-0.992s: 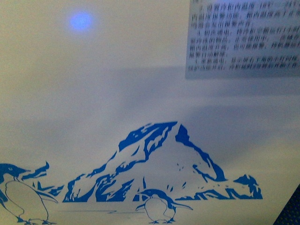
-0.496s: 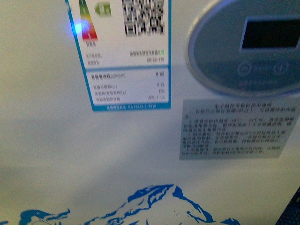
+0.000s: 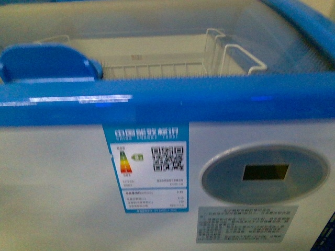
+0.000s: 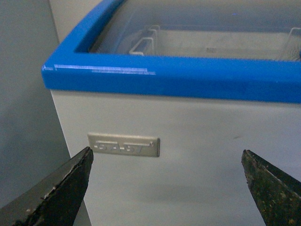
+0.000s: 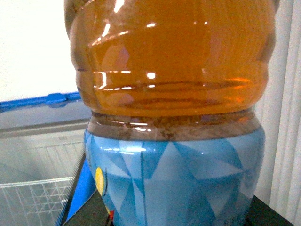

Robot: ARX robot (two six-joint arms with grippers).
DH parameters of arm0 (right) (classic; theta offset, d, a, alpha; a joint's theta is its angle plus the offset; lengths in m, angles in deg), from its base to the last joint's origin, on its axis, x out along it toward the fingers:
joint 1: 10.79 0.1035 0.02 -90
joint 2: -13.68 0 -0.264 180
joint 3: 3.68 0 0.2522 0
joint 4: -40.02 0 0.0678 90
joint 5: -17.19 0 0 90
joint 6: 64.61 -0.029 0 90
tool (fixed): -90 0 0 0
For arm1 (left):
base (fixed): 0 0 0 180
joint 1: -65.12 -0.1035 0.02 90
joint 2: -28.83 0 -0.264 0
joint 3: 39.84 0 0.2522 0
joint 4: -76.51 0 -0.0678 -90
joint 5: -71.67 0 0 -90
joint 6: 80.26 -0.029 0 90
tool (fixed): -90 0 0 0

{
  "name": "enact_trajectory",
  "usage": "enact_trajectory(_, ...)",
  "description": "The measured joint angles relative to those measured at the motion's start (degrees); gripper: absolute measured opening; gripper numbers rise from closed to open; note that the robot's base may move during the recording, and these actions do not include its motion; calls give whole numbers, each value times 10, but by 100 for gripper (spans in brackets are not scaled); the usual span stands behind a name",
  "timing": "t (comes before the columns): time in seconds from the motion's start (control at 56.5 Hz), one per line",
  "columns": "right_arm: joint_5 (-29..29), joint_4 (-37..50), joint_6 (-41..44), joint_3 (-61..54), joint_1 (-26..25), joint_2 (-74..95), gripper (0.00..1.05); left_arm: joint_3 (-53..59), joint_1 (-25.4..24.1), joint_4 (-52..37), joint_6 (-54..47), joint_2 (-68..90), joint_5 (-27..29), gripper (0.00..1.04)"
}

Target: Put drink in fridge

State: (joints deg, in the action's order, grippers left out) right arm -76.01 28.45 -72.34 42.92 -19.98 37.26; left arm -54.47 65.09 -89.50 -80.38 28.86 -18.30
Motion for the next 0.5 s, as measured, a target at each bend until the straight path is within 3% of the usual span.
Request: enact_trajectory(0.496,0,0,0,0,0,0,37,0,0,0,0,0,0,97)
